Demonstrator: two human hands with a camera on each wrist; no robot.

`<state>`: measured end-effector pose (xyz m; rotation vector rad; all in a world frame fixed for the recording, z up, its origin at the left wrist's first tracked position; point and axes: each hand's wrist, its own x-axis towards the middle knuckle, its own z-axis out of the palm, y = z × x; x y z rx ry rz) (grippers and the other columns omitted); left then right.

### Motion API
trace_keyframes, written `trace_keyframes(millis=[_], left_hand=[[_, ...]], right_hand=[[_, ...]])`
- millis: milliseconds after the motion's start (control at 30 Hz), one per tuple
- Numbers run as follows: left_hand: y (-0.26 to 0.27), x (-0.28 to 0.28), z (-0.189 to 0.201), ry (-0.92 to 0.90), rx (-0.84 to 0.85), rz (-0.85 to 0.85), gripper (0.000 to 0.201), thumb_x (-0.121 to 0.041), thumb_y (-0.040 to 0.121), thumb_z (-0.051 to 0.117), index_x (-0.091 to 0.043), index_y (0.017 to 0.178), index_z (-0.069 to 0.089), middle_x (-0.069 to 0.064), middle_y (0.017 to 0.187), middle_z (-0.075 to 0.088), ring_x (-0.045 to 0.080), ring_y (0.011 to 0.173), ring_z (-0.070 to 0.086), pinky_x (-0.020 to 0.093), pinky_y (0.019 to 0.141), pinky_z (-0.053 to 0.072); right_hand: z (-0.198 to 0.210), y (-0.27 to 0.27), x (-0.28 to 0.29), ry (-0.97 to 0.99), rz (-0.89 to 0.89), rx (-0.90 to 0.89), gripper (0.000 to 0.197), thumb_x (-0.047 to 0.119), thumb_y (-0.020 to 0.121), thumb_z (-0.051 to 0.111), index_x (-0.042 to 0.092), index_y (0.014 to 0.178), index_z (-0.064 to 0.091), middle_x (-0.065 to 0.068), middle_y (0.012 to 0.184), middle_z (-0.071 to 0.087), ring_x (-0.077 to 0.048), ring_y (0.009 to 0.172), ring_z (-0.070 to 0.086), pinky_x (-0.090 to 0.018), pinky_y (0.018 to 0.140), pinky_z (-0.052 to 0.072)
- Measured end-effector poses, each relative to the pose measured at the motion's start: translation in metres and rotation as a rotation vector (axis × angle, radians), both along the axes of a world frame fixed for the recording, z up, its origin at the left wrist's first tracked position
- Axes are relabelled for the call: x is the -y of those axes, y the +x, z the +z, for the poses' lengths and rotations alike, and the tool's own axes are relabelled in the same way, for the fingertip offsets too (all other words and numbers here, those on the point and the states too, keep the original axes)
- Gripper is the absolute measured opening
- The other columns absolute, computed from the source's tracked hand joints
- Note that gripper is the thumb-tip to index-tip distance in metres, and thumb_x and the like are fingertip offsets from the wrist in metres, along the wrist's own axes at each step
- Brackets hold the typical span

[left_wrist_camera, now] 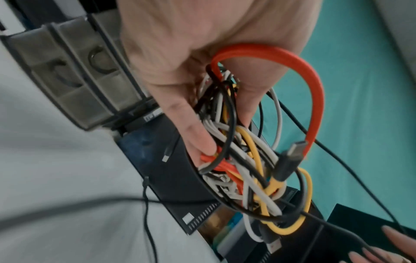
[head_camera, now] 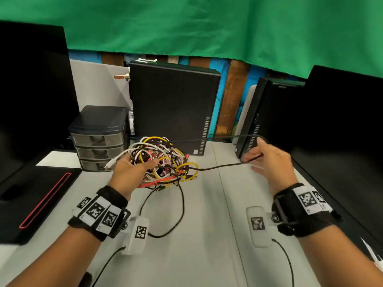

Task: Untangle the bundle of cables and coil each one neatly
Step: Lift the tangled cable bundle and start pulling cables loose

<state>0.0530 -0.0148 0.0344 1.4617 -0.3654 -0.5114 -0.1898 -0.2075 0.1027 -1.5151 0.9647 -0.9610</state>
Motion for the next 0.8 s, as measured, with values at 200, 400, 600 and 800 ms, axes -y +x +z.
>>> trace_keyframes(millis=[200,400,600,800], left_hand=[[0.003,-0.005,-0.012,0.097,-0.145,-0.110,0.033,-0.011,0.081,0.079,-0.010,0.112,0.068,0.011,0.092,0.078,0.027,0.071,0.075,0.033,0.055,0.059],[0.021,-0.014,-0.017,0.120,-0.098,0.060,0.020,-0.001,0.082,0.076,-0.012,0.098,0.071,0.017,0.097,0.076,0.026,0.067,0.073,0.035,0.058,0.059],[0.004,-0.008,-0.003,0.130,-0.155,-0.064,0.030,-0.017,0.083,0.078,-0.010,0.110,0.069,0.014,0.093,0.077,0.029,0.070,0.075,0.034,0.051,0.058],[-0.007,-0.006,-0.004,0.180,-0.137,-0.149,0.038,-0.023,0.084,0.078,-0.013,0.117,0.063,0.009,0.090,0.078,0.027,0.071,0.076,0.031,0.057,0.057]], right_hand=[[0.003,-0.006,-0.030,0.472,0.331,0.208,0.058,0.051,0.104,0.031,0.006,0.096,0.066,-0.010,0.057,0.051,-0.028,0.067,0.069,-0.043,0.083,0.053],[0.031,-0.028,0.003,-0.488,-0.009,-0.527,0.027,0.046,0.085,0.072,0.020,0.079,0.068,-0.003,0.068,0.063,-0.017,0.067,0.061,-0.033,0.061,0.051],[0.032,-0.022,0.010,-0.493,0.046,-0.676,0.064,0.027,0.077,0.083,0.028,0.132,0.050,0.003,0.113,0.059,-0.023,0.114,0.059,-0.039,0.091,0.051],[-0.005,-0.001,-0.074,-0.847,0.159,-0.437,0.027,0.040,0.086,0.070,0.026,0.109,0.063,0.012,0.110,0.059,-0.004,0.103,0.054,-0.017,0.087,0.041]])
